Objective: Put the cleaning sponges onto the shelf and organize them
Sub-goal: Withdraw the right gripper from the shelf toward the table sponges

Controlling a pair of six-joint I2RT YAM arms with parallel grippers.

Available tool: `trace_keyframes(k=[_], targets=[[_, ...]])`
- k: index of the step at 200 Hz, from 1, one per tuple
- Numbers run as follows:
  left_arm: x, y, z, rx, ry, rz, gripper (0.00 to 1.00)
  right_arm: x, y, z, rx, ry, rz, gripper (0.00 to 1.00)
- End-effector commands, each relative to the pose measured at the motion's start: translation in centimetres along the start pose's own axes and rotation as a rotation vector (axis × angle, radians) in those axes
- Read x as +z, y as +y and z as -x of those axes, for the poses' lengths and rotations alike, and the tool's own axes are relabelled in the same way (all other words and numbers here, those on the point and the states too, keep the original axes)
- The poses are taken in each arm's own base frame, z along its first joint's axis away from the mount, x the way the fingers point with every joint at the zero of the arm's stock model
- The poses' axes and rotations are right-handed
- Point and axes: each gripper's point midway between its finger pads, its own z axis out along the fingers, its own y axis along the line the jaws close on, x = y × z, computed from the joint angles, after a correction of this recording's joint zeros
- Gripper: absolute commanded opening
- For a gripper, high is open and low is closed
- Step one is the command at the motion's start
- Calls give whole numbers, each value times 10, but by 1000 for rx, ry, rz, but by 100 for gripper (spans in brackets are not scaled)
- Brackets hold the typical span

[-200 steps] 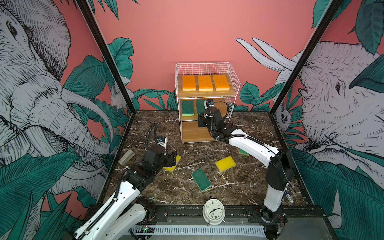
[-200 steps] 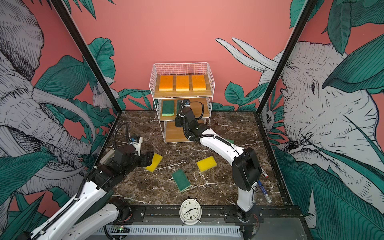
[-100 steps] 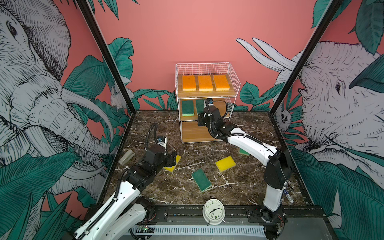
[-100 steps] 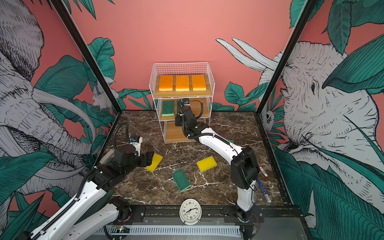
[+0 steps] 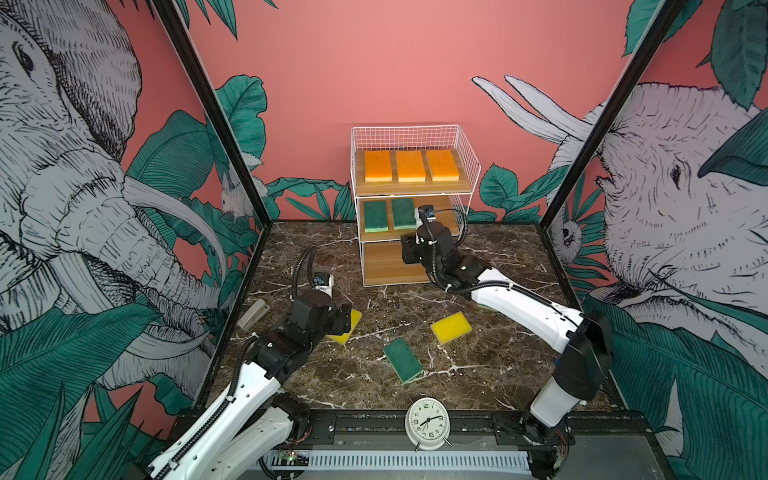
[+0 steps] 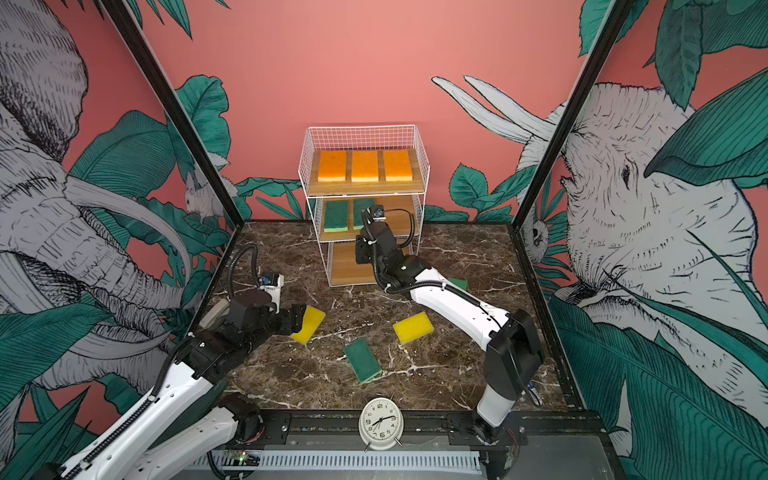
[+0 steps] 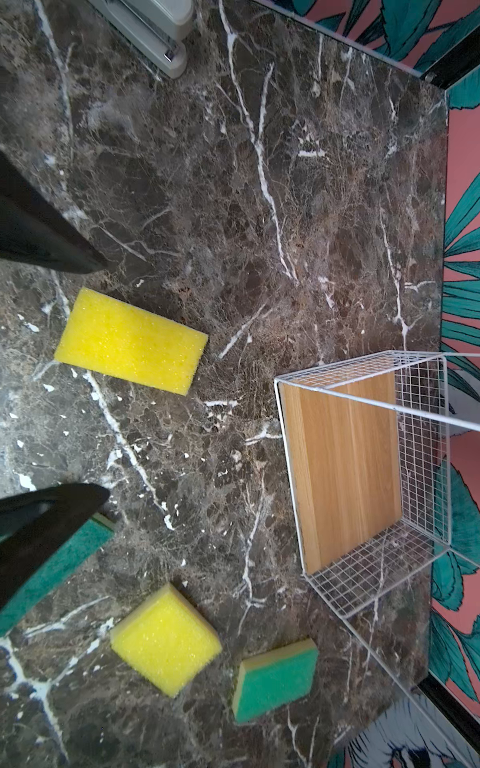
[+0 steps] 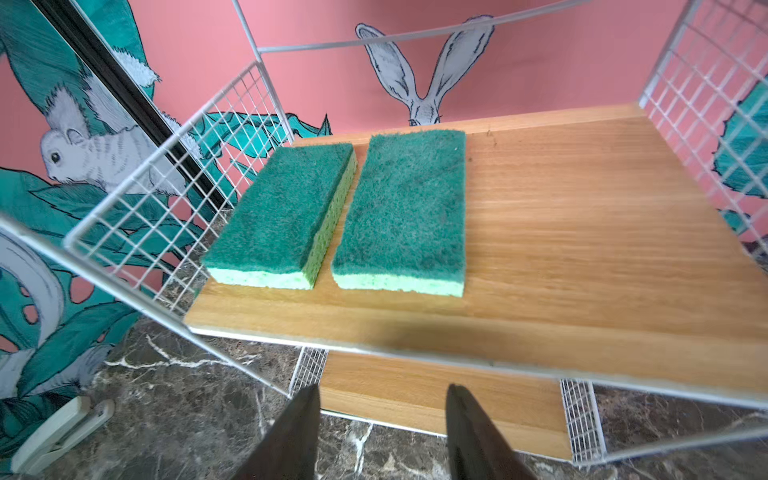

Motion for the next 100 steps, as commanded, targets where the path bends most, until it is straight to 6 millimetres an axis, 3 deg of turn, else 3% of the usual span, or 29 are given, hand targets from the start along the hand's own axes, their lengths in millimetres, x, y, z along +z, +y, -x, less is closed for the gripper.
trace_keyframes(k=[1, 48, 52, 100], targets=[[-10, 6, 4, 22, 7, 33, 81, -33, -14, 14, 6, -29, -38, 60], [-14, 14, -4, 26, 68, 81, 82, -82, -56, -6, -30, 27, -139, 76], [-15, 15, -5, 26, 73, 86, 82, -84, -62, -18, -44, 52, -154, 77], [-26, 14, -4, -12, 95, 74, 82, -118, -93, -49, -57, 133, -174, 98]])
